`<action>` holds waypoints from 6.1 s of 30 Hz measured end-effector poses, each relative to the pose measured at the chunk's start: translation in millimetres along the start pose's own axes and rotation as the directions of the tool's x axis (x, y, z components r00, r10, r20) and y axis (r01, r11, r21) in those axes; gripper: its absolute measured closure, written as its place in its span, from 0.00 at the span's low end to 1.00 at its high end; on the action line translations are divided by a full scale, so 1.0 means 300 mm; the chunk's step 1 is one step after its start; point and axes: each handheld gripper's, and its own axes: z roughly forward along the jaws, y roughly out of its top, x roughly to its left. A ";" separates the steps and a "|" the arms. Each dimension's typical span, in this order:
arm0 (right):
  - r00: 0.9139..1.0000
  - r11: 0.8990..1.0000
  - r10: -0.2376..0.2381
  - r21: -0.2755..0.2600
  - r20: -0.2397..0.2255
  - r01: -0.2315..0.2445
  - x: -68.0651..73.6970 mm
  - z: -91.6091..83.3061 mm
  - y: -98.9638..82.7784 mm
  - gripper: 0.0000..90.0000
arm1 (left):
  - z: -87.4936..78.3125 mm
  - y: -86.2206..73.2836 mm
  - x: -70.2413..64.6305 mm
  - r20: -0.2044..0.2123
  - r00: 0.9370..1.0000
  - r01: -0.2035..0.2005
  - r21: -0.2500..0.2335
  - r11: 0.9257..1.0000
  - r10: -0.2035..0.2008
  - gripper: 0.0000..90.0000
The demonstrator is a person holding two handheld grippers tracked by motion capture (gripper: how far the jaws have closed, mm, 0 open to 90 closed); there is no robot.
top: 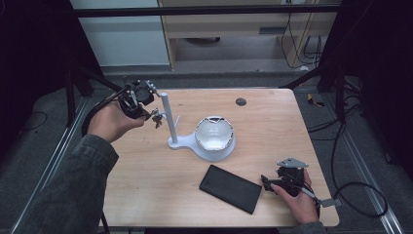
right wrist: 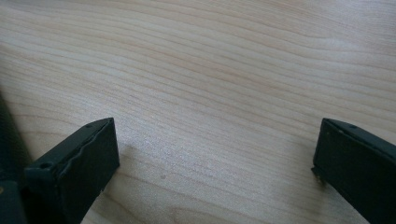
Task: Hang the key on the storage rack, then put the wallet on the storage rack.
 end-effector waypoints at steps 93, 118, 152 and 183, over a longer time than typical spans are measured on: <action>0.997 0.994 -0.072 -0.078 -0.028 0.070 0.042 -0.109 -0.001 0.13 | 0.523 -0.324 -0.609 0.368 0.924 0.046 -0.377 0.925 0.103 0.97; 0.996 0.994 -0.080 -0.083 -0.041 0.077 0.049 -0.110 0.002 0.12 | 0.557 -0.280 -0.618 0.338 0.933 0.003 -0.346 0.938 0.122 1.00; 0.919 0.952 -0.302 -0.126 -0.252 0.278 0.415 -0.108 0.089 0.09 | 0.534 -0.231 -0.599 0.412 0.907 0.107 -0.425 0.899 0.086 0.97; 0.874 0.892 -0.445 -0.012 -0.196 0.451 0.433 -0.086 0.139 0.26 | 0.500 -0.120 -0.583 0.424 0.899 0.074 -0.390 0.918 0.108 0.93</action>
